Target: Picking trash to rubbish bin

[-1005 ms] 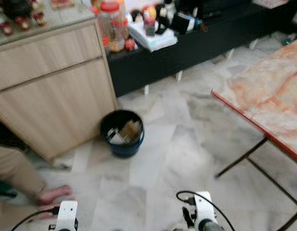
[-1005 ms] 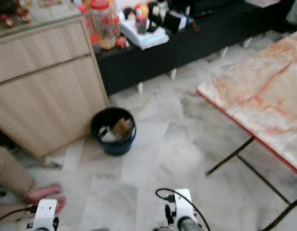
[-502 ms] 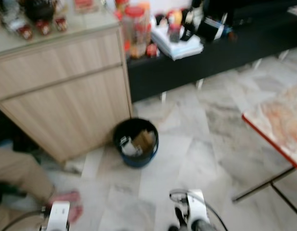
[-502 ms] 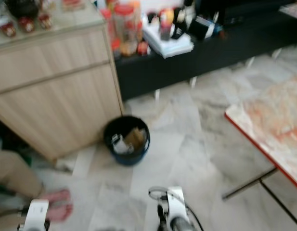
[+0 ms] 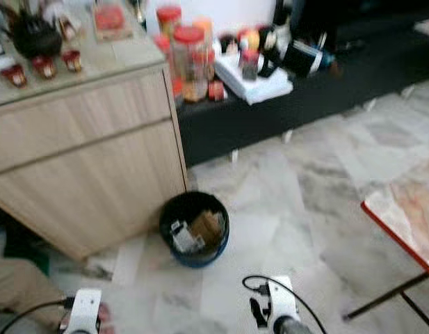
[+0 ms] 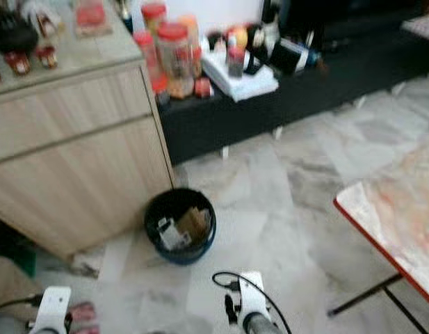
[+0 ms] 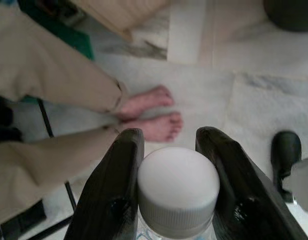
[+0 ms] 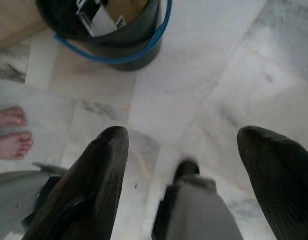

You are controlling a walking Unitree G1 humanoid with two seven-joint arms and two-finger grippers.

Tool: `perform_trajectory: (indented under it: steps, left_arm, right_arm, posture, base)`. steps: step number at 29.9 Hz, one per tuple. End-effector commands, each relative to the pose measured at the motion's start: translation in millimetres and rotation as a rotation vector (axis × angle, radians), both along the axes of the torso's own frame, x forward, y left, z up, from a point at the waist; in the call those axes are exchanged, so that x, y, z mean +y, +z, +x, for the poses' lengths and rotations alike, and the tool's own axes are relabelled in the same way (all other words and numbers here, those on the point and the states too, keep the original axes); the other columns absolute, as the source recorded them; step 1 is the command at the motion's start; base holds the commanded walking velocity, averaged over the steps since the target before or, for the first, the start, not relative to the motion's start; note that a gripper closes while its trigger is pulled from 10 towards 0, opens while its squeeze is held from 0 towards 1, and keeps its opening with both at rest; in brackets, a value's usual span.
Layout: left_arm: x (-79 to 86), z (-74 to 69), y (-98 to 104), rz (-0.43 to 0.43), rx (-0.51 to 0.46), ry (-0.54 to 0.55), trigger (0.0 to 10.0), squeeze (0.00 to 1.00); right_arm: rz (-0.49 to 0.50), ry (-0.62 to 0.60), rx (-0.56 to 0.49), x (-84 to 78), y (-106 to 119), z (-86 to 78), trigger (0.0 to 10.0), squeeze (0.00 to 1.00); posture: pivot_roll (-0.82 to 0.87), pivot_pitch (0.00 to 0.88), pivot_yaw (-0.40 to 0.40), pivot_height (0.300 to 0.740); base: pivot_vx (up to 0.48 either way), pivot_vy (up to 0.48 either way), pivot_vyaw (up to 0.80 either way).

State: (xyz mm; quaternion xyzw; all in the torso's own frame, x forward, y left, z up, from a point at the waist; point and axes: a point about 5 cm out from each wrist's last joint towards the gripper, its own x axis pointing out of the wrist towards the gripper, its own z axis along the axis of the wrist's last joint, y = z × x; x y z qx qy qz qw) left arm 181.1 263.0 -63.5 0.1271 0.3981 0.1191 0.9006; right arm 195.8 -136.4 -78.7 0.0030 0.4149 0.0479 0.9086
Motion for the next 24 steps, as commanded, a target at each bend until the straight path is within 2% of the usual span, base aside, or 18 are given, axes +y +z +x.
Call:
perform_trajectory:
  steps: [1,16,21,24]
  left_arm:
    - [-4.8,-6.0,-5.1,-0.002,0.035,-0.018,10.0,0.0]
    - [-3.2,-3.8,-3.4,0.002,0.026,-0.016,10.0,0.0]
    - [-3.8,0.1,-1.6,0.001,0.013,-0.015,10.0,0.0]
    - [-4.6,2.3,-0.8,0.0,0.007,-0.015,10.0,0.0]
  right_arm:
    - [-0.02,-0.003,0.02,-6.5,-2.9,-5.3,10.0,0.0]
    - [-0.03,0.021,0.025,-6.0,-3.3,-5.8,10.0,0.0]
    - [-0.027,0.015,0.025,-5.6,-3.2,-5.6,10.0,0.0]
    - [-0.021,0.001,0.025,-5.9,-3.2,-5.6,10.0,0.0]
  posture:
    - [0.14,0.124,0.032,0.74]
    - [0.14,0.12,0.029,0.74]
    - [0.15,0.122,0.026,0.74]
    - [0.14,0.118,0.027,0.74]
  base:
    - [0.394,0.0,0.0]
    - [0.394,0.0,0.0]
    - [0.392,0.0,0.62]
    - [0.389,0.0,0.0]
